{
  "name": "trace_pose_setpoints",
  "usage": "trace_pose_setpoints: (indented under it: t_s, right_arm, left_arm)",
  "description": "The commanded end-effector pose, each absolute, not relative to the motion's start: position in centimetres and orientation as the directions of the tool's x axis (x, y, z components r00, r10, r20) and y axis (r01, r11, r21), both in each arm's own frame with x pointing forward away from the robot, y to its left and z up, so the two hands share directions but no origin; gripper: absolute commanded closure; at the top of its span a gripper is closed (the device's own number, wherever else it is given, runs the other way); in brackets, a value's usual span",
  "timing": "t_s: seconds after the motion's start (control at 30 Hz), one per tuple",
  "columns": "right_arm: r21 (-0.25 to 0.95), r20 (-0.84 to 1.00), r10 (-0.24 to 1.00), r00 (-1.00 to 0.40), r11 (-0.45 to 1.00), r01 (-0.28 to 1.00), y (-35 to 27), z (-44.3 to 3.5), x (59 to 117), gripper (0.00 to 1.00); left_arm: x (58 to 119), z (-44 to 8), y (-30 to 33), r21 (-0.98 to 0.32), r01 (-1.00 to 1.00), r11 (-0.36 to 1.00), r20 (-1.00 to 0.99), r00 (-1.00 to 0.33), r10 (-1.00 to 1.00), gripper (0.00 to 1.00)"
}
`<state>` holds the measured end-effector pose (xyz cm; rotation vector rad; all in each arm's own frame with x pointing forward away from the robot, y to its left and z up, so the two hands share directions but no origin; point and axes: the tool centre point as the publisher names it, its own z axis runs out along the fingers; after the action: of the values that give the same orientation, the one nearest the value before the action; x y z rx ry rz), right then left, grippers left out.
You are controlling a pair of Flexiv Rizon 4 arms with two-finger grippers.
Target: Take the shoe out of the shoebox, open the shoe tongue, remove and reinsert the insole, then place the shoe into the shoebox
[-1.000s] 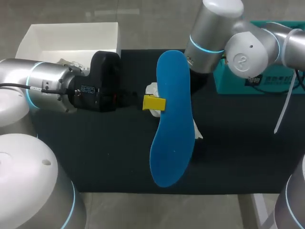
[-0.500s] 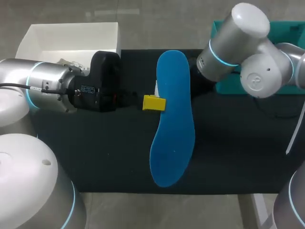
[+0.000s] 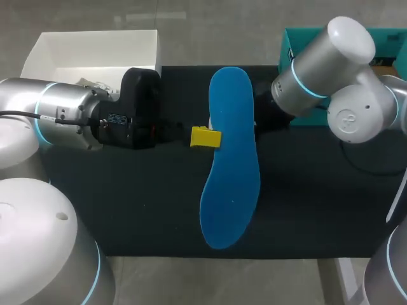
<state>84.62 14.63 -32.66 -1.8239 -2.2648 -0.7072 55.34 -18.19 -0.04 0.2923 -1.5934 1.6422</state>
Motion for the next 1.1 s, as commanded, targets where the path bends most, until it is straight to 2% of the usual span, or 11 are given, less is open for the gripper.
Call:
trace_pose_setpoints:
  t_s: [0.03,0.6,0.67,0.9,1.1]
  right_arm:
    - [0.258,0.406,0.88,-0.245,0.147,0.955,15.7,-33.9,85.2,1.0]
    - [0.204,0.427,0.884,-0.193,0.114,0.972,14.8,-36.9,85.8,0.98]
    - [0.21,0.424,0.887,-0.182,0.099,0.973,14.6,-36.2,85.6,0.0]
    - [0.32,0.547,0.812,-0.204,0.022,0.947,13.6,-31.4,83.9,0.0]
    - [0.345,0.616,0.757,-0.217,-0.011,0.939,12.9,-29.5,83.2,0.0]
  left_arm:
    - [55.3,-0.2,-18.3,-0.728,-0.675,0.122,0.662,-0.645,0.382,1.0]
    - [55.3,-0.2,-18.3,-0.728,-0.675,0.122,0.662,-0.645,0.382,1.0]
    - [55.3,-0.2,-18.3,-0.728,-0.675,0.122,0.662,-0.645,0.382,1.0]
    - [55.3,-0.2,-18.3,-0.728,-0.675,0.122,0.662,-0.645,0.382,1.0]
    - [55.3,-0.2,-18.3,-0.728,-0.675,0.122,0.662,-0.645,0.382,1.0]
